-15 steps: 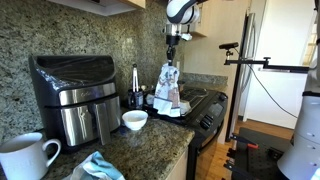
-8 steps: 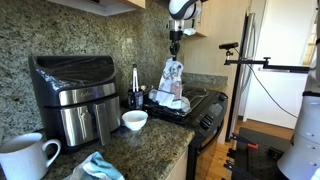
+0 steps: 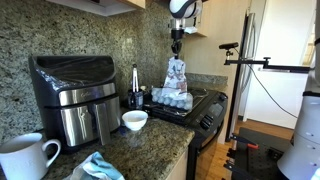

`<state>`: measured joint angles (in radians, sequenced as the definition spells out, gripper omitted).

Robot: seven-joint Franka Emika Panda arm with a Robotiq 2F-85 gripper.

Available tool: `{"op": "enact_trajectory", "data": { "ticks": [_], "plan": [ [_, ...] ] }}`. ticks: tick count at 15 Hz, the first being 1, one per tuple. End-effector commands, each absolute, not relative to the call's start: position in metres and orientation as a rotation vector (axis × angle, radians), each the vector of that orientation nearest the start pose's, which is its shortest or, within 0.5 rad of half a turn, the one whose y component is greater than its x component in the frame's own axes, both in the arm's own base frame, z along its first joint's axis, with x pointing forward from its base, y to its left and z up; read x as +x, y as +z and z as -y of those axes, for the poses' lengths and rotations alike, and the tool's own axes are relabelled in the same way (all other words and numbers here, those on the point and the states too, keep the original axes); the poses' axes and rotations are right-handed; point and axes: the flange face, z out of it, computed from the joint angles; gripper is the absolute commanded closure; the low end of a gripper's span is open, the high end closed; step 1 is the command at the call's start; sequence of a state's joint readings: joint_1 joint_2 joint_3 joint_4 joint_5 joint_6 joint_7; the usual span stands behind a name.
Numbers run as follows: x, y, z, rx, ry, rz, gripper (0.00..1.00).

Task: Use the towel on the bowl to wipe the countertop then put it back

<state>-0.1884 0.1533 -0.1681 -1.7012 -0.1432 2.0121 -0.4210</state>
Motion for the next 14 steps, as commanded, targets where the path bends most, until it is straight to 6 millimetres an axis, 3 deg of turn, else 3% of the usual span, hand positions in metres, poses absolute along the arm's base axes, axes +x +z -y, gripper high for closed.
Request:
{"op": "enact_trajectory", "data": {
  "ticks": [1,7,14],
  "plan": [
    [0.59,0.523,0.228,-3.376,-0.115,0.108,0.96],
    [0.588,0.525,0.246,-3.403,-0.116,-0.039,0.96],
    [0.573,0.524,0.271,-3.387,-0.101,-0.16,0.96]
  ]
}}
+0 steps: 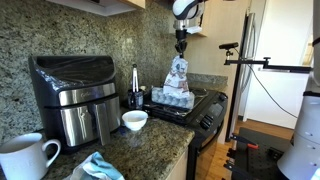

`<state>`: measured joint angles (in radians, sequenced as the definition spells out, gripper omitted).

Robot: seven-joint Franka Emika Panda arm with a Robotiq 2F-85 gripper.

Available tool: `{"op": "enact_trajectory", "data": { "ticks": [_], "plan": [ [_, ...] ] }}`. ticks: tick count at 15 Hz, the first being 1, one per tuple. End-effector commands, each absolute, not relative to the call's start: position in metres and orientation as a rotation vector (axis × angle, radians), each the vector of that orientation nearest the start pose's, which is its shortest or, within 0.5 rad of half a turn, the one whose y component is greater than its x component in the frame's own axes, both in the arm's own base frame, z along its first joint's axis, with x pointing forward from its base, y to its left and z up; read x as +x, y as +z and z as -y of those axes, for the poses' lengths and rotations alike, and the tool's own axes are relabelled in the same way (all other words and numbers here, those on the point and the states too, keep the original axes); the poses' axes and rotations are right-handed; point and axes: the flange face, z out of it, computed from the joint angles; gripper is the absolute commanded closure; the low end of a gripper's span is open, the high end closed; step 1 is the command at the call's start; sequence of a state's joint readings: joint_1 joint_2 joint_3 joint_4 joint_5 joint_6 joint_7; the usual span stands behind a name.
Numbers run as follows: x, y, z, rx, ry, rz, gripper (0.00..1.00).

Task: Use the towel on the bowl to wipe the countertop then put it back

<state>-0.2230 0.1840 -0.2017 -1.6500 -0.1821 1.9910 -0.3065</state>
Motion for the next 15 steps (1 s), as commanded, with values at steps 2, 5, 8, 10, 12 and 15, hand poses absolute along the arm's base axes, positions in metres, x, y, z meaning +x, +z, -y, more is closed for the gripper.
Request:
{"op": "enact_trajectory", "data": {
  "ticks": [2,5,8,10,12,15],
  "plan": [
    [0.572,0.517,0.272,-3.381,-0.084,-0.145,0.96],
    [0.576,0.499,0.266,-3.367,-0.066,-0.104,0.96],
    [0.581,0.478,0.258,-3.345,-0.036,-0.075,0.96],
    [0.584,0.466,0.254,-3.338,-0.02,-0.06,0.96],
    [0.584,0.455,0.252,-3.333,-0.004,-0.052,0.96],
    [0.582,0.442,0.251,-3.324,0.014,-0.048,0.96]
  ]
}}
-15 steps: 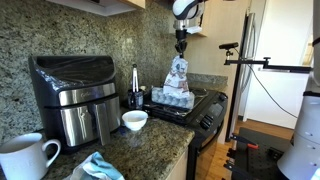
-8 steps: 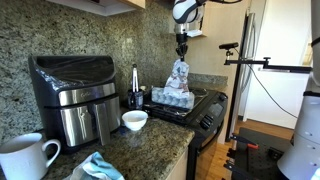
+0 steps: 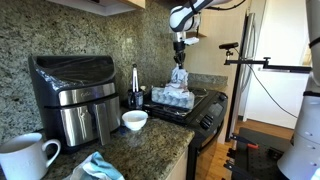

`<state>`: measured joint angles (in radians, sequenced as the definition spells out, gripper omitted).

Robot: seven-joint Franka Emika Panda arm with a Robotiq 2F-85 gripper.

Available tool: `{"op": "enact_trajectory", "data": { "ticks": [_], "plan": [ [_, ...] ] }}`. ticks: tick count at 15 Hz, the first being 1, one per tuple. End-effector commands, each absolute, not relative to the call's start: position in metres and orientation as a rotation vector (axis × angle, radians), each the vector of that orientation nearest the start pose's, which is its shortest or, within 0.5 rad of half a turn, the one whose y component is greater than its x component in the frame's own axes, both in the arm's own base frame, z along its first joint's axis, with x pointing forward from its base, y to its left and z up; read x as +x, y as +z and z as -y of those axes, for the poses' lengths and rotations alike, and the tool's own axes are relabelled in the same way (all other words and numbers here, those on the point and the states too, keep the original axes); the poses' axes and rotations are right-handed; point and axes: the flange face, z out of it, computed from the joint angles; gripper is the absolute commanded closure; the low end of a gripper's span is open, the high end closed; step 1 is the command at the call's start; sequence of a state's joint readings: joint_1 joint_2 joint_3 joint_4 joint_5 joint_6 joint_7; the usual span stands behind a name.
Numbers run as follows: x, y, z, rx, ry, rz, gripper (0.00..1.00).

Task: Use the towel on the bowl to wipe the countertop then put it back

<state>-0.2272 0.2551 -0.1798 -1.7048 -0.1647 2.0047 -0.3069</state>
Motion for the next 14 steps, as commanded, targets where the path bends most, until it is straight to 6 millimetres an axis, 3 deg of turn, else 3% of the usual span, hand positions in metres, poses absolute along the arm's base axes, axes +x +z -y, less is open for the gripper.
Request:
{"op": "enact_trajectory", "data": {
  "ticks": [1,10,14],
  "plan": [
    [0.58,0.438,0.25,-3.323,0.011,-0.041,0.96],
    [0.571,0.386,0.234,-3.274,0.02,-0.003,0.96],
    [0.566,0.376,0.234,-3.257,0.03,-0.019,0.96]
  ]
}}
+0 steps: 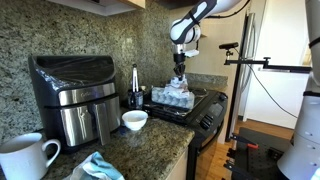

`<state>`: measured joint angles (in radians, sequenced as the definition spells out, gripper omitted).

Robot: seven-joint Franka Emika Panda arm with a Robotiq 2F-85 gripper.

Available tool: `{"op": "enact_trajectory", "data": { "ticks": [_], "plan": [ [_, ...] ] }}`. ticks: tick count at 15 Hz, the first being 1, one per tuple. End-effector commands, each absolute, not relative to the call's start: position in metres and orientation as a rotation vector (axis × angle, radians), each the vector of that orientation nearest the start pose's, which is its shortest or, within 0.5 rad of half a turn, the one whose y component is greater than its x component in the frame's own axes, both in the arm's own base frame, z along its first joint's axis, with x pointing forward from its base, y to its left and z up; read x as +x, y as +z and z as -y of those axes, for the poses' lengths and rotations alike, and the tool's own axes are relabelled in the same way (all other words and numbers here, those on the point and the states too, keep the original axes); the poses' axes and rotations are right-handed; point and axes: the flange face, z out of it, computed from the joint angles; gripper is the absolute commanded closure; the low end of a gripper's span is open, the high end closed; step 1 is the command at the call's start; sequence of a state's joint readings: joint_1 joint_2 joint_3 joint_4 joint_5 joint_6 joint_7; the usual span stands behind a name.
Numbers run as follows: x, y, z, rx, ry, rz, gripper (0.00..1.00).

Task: Use the towel on the bowl to wipe the countertop then put it back

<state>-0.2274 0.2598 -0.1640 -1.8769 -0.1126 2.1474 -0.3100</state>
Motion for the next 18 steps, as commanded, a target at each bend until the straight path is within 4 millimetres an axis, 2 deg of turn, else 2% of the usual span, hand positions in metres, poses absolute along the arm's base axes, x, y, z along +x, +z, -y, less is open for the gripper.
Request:
{"op": "enact_trajectory", "data": {
  "ticks": [1,3,4,5,6,14,15,18],
  "plan": [
    [0.566,0.376,0.235,-3.255,0.031,-0.022,0.96],
    [0.567,0.377,0.236,-3.254,0.038,-0.03,0.96],
    [0.568,0.379,0.236,-3.254,0.037,-0.028,0.71],
    [0.569,0.379,0.236,-3.256,0.043,-0.028,0.71],
    [0.569,0.38,0.236,-3.256,0.048,-0.022,0.65],
    [0.57,0.385,0.235,-3.261,0.051,-0.02,0.06],
    [0.57,0.387,0.234,-3.262,0.049,-0.019,0.01],
    [0.572,0.396,0.232,-3.268,0.048,-0.012,0.0]
  ]
}}
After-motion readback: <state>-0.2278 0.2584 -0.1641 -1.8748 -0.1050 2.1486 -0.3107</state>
